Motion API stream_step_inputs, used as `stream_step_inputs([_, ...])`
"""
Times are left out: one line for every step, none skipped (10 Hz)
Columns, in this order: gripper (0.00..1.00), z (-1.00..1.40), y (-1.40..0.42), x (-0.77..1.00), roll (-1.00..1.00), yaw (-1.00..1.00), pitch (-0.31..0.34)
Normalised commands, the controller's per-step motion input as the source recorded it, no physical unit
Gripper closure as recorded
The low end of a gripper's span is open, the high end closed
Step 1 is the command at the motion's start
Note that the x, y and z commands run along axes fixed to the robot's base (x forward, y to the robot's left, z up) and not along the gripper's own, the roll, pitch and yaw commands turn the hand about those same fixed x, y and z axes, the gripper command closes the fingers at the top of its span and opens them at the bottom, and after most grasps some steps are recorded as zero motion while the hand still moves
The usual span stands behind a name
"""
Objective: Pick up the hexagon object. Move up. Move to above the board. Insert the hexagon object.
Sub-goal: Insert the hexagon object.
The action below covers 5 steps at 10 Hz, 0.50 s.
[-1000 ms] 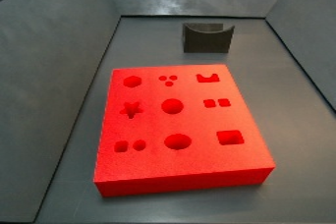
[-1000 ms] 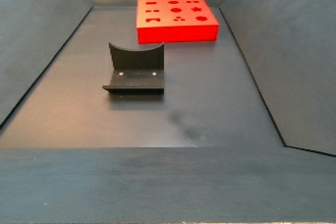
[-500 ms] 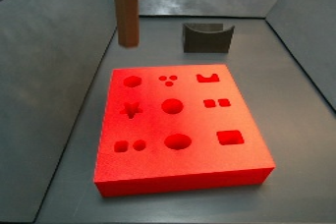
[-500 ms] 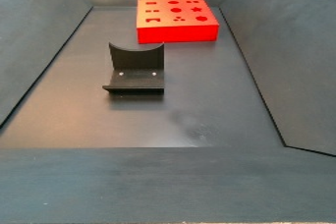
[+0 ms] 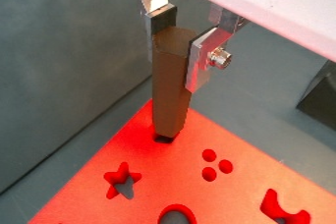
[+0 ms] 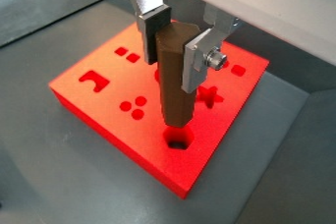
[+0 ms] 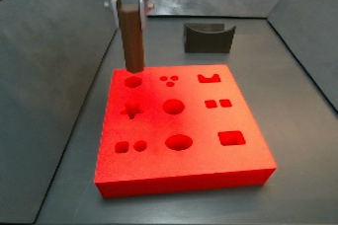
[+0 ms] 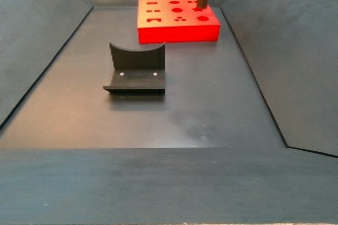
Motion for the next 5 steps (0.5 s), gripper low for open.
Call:
stream_step_inputs([1.00,-1.00,0.00,-0.13,0.18,0.13,-0.056])
stream_step_inputs([1.00,-0.96,0.00,-0.18,0.18,0.09,0.000])
stream_step_inputs([1.00,-0.98,-0.07,-0.27,0.19,0.07,-0.024])
stream_step_inputs([1.00,-0.98,0.00,-0.02,0.12,0.13,-0.041])
stream_step_inputs([1.00,-0.96,0.00,0.00,0.08,0.11,-0.106])
